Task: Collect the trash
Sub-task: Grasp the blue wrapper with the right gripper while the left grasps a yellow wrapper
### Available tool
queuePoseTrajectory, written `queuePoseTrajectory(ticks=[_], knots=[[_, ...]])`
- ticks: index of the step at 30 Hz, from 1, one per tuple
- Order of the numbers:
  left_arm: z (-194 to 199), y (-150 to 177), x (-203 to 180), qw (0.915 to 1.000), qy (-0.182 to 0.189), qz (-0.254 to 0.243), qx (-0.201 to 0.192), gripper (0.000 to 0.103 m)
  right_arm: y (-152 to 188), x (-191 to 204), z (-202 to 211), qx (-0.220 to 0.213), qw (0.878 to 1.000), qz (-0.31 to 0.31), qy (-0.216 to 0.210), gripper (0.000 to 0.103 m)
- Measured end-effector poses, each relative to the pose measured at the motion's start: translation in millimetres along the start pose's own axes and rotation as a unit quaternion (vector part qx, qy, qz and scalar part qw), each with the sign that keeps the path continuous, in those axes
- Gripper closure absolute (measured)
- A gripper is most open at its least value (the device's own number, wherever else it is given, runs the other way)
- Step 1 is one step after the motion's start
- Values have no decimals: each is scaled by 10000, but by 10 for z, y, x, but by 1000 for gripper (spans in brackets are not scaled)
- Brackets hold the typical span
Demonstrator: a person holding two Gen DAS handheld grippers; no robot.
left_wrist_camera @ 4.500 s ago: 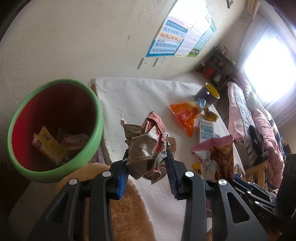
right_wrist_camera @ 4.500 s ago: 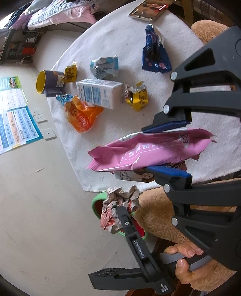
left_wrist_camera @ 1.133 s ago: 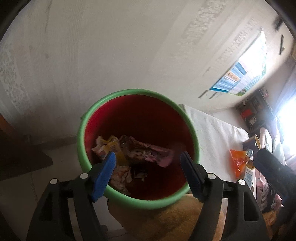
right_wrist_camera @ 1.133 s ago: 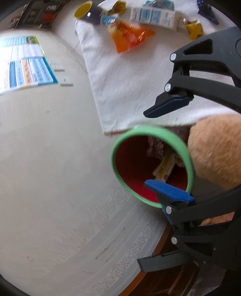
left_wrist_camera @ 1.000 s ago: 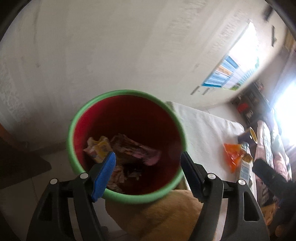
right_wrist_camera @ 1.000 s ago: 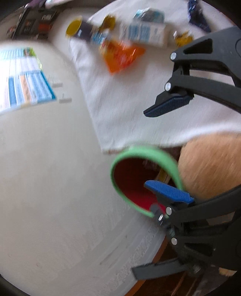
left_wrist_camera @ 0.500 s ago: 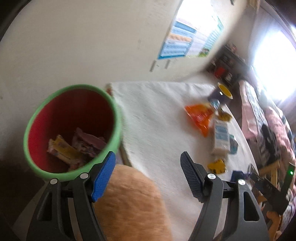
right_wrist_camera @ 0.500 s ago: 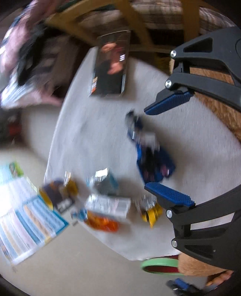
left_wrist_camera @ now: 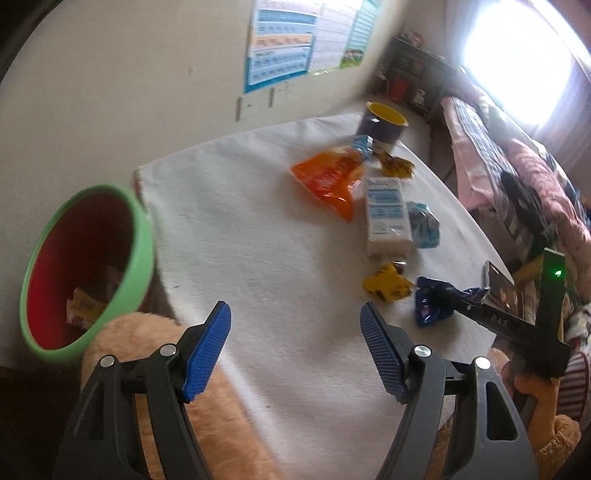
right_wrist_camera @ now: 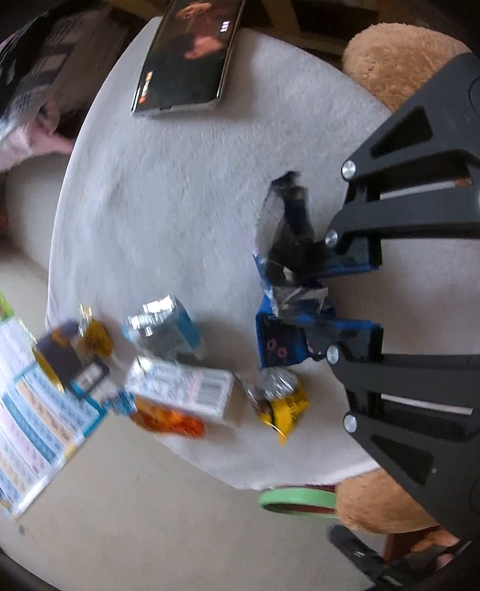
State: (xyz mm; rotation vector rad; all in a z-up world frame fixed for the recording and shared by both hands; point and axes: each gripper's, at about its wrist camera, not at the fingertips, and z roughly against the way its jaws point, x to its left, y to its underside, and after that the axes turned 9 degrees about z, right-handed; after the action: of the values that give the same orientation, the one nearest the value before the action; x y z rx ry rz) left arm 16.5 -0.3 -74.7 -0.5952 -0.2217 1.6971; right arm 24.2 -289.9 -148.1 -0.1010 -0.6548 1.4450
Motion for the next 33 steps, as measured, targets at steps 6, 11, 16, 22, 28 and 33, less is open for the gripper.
queuePoseTrajectory(ticks=[6,11,16,22,28,33], knots=[[-208,-58,-377,9991,197,-358,60,35,143,110,250,-59,9992,227,-332,85],[-525,-67,-675,9971,250,-651,314,41,349,114,269,140,9987,402,-293,85],[-849,24,-884,9932,170,-924,681,45,342,20,324,47,9992,257,-316,85],[-1108,184,-928,9880,56,-1042,1134,57,350,2,321,68,9993,182,-325,85],[-1060,173,-801,9905,85,-779,1134,76,345,4,305,98,9993,172,-320,85],[-890,130,-724,9928,170,-682,968,77,332,0,295,113,9993,188,-291,85]])
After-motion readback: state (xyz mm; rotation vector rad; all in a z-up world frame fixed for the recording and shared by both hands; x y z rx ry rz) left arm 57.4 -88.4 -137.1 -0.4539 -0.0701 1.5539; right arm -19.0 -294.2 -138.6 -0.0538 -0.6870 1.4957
